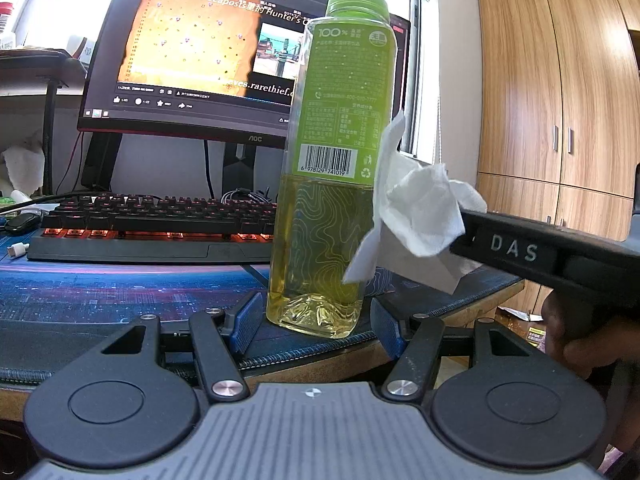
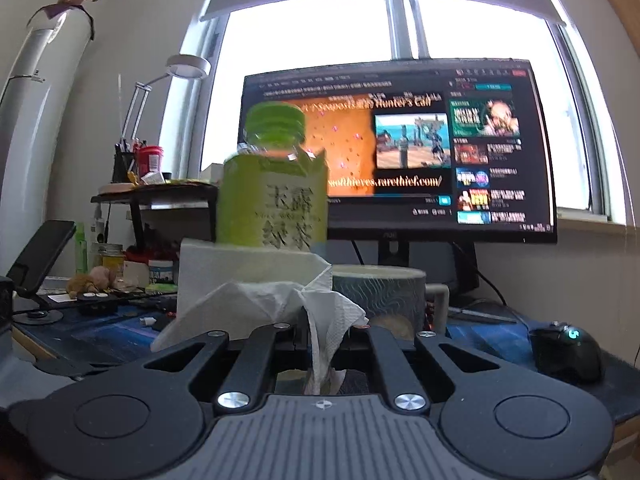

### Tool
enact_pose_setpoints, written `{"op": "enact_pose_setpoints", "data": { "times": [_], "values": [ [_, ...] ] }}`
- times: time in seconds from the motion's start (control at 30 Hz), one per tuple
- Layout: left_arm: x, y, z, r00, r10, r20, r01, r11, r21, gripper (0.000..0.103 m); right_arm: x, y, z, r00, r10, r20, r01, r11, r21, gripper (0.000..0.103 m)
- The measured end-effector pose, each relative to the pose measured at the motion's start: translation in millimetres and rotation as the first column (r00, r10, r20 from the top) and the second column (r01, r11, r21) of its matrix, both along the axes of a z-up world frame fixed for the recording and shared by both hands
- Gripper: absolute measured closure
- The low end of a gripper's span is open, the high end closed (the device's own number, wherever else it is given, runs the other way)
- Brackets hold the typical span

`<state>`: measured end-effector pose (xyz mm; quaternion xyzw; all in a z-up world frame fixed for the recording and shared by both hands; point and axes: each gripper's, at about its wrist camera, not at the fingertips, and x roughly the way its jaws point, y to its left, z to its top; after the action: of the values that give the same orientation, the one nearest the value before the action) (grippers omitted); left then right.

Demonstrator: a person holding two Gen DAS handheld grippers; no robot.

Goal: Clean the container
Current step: 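Rub the white tissue along the bottle barcode area with the left tool while the right tool holds it, then slide the tissue up and down the bottle side with the left tool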

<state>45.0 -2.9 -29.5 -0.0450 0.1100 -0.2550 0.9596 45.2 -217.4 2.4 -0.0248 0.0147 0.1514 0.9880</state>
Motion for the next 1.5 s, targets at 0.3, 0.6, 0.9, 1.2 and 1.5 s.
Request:
{"op": "enact_pose_setpoints", "data": {
  "times": [0.3, 0.6, 0.9, 1.2, 1.5],
  "values": [
    [-0.2, 0.3, 0.9, 1.0, -0.002, -0.001, 0.002, 1.0, 0.002, 0.039, -6.4, 2.6, 5.3, 1.0, 0.011, 0.021, -0.011, 1.0, -0.006, 0.095],
    [0.3, 1.0, 1.2, 1.0, -0.003, -0.002, 0.003, 1.0, 0.006, 0.039, -1.6, 0.2, 2.3, 1.0, 0.012, 0.009, -0.012, 1.0, 0.006, 0.095],
    [0.6, 1.2, 1.4, 1.0, -0.005, -0.002, 0.005, 1.0, 0.009, 0.039, -1.5, 0.1, 2.9, 1.0, 0.005, 0.006, -0.005, 1.0, -0.003, 0.095],
    [0.3, 1.1, 0.8, 1.0, -0.005, -0.001, 0.005, 1.0, 0.009, 0.039, -5.7, 1.5, 6.8, 1.0, 0.019, 0.024, -0.02, 1.0, 0.006, 0.095],
    [0.5, 1.5, 0.5, 1.0, -0.007, -0.002, 0.007, 1.0, 0.004, 0.039, 2.3, -2.7, -1.2, 1.0, 0.003, -0.01, -0.003, 1.0, 0.012, 0.095]
  ]
}}
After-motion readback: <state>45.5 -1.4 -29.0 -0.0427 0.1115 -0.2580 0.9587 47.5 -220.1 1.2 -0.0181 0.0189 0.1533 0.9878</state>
